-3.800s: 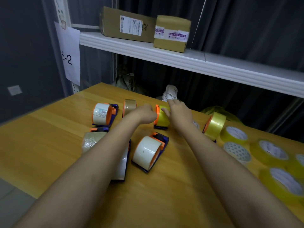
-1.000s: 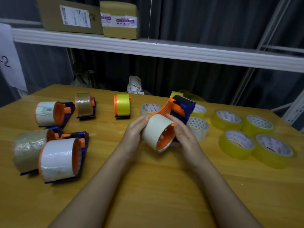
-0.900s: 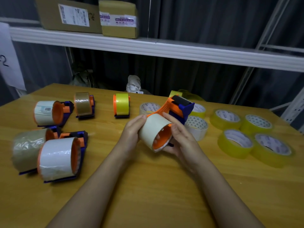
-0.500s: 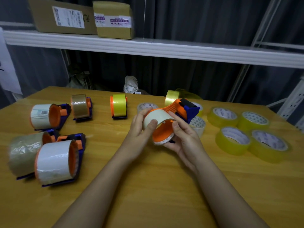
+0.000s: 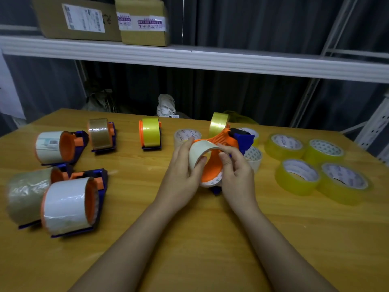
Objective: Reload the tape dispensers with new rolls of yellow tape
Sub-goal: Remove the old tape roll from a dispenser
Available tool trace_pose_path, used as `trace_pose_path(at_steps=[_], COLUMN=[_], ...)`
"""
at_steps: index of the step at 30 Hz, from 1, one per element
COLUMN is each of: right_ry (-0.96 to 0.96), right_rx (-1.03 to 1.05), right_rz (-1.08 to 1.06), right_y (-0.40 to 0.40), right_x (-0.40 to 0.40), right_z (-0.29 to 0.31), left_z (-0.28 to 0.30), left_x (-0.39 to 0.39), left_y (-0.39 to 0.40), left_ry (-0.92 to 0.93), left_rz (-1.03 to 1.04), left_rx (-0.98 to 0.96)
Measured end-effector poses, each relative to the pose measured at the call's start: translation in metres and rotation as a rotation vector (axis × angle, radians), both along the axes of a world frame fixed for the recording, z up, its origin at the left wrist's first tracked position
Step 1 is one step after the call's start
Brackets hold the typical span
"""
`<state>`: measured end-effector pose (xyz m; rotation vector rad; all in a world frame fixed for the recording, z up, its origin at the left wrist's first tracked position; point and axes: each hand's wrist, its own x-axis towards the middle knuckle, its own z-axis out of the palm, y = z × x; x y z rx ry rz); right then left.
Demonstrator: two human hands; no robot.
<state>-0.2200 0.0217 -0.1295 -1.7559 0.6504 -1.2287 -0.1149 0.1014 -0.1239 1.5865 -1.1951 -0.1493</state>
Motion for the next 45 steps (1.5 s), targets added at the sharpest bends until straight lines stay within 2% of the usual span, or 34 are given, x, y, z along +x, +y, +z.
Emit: trace_pose_path(at_steps=[2, 4, 5, 9, 11, 13, 16, 19, 23, 26, 29, 32, 39, 45], right_ry=[0.009, -0.032, -0.055, -0.111, -0.036, 0.081, 0.101, 0.105, 0.124, 0.081, 0.044, -0.016, -0.102, -0.154], right_rx=[-0.034, 0.008, 0.033, 0.067, 0.027, -0.051, -0.127, -0.151, -0.150, -0.053, 0.029, 0.111, 0.093, 0.134], right_rz=[-0.036, -0.041, -0.028, 0.170, 0.268, 0.258, 0.187, 0.198, 0.197, 0.181, 0.182, 0.221, 0.219, 0.251], right_y=[-0.001, -0.002, -0.001, 0.005, 0.010, 0.014, 0.014, 0.014, 0.013, 0.014, 0.017, 0.017, 0.016, 0.021], right_x=[-0.001, -0.003, -0.003, -0.007, -0.007, -0.006, -0.006, -0.008, -0.004, -0.001, 0.004, 0.007, 0.013, 0.017], right_z=[0.001, 0.003, 0.004, 0.007, 0.006, 0.006, 0.006, 0.005, 0.003, 0.003, 0.001, -0.001, 0.000, 0.001], left_z=[0.005, 0.014, 0.015, 0.018, 0.020, 0.021, 0.025, 0.026, 0.023, 0.021, 0.014, 0.009, 0.009, 0.011], left_x=[0.001, 0.003, 0.006, 0.010, 0.012, 0.010, 0.002, -0.001, -0.004, -0.008, -0.011, -0.016, -0.014, -0.012], left_y=[0.000, 0.000, -0.001, 0.001, 0.003, 0.003, 0.003, 0.002, -0.001, 0.002, 0.003, 0.002, 0.001, 0.002], left_ry=[0.261, 0.600, 0.696, 0.730, 0.738, 0.780, 0.902, 0.871, 0.693, 0.527, 0.462, 0.396, 0.310, 0.358], left_rz=[-0.068, -0.150, -0.182, -0.261, -0.277, -0.257, -0.250, -0.260, -0.189, -0.196, -0.215, -0.144, 0.017, 0.075], left_rx=[-0.008, -0.076, -0.092, -0.136, -0.127, -0.100, -0.056, 0.028, -0.023, -0.071, -0.119, -0.140, -0.206, -0.212])
